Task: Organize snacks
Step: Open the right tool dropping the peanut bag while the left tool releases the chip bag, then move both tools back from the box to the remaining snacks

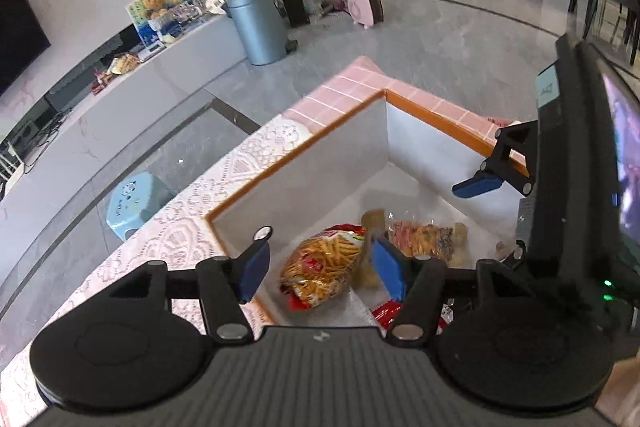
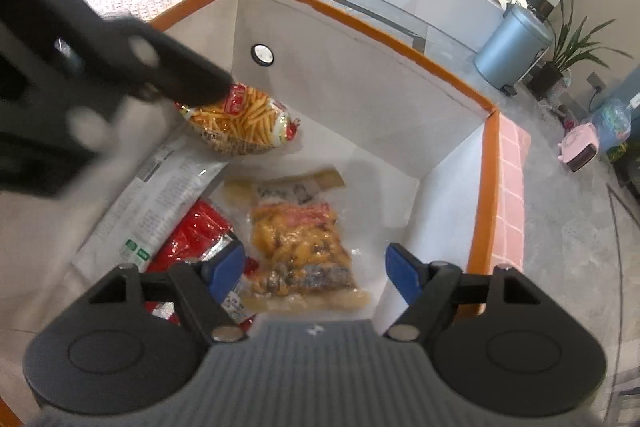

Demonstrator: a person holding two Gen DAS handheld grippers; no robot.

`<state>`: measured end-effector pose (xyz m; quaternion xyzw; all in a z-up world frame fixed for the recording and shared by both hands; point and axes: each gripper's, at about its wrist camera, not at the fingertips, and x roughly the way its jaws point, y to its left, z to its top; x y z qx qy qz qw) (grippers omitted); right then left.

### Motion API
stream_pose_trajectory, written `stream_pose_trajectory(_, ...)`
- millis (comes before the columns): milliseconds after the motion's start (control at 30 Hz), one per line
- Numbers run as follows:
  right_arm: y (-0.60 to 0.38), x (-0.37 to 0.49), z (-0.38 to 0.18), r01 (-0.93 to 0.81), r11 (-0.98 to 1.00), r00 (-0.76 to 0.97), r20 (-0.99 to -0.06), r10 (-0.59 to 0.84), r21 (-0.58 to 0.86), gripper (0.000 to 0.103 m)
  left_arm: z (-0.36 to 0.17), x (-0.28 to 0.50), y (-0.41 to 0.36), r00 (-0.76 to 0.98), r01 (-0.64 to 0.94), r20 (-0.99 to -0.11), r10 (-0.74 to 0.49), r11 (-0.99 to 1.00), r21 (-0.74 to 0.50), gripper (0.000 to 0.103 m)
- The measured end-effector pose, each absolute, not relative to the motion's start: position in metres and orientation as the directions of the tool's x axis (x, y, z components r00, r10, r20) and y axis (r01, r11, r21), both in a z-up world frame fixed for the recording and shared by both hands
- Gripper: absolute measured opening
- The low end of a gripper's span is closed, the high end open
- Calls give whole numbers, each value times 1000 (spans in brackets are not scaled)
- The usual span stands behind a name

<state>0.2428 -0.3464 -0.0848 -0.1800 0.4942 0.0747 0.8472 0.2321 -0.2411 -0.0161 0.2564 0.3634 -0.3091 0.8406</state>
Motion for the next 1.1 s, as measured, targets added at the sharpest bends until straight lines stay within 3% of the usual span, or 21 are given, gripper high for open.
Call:
stream_pose_trajectory(100, -342, 241, -80, -313, 916, 502, -862, -64, -251, 89, -7, 228, -231, 559, 687, -762, -327, 697, 204, 71)
stream_pose_trajectory(333, -329, 231, -71, -298, 911, 493, -863, -109, -285, 90, 12, 214, -204, 583, 639, -746, -322, 748, 176, 71)
stream_pose_trajectory(567, -328, 215, -50, -189, 962, 476, -876, -85, -196, 90, 29, 195, -162, 609, 575, -729, -312, 807, 136, 71)
stream_pose_trajectory(800, -314, 173, -13, -7, 989, 644, -757, -109, -149, 90, 42, 170, -103, 661, 452, -686, -305, 891, 39, 71)
stream_pose_trajectory(1100, -262, 113, 11, 53, 997, 781, -620, -76, -55, 90, 47, 130, -41, 737, 331, -632, -239, 943, 30, 71)
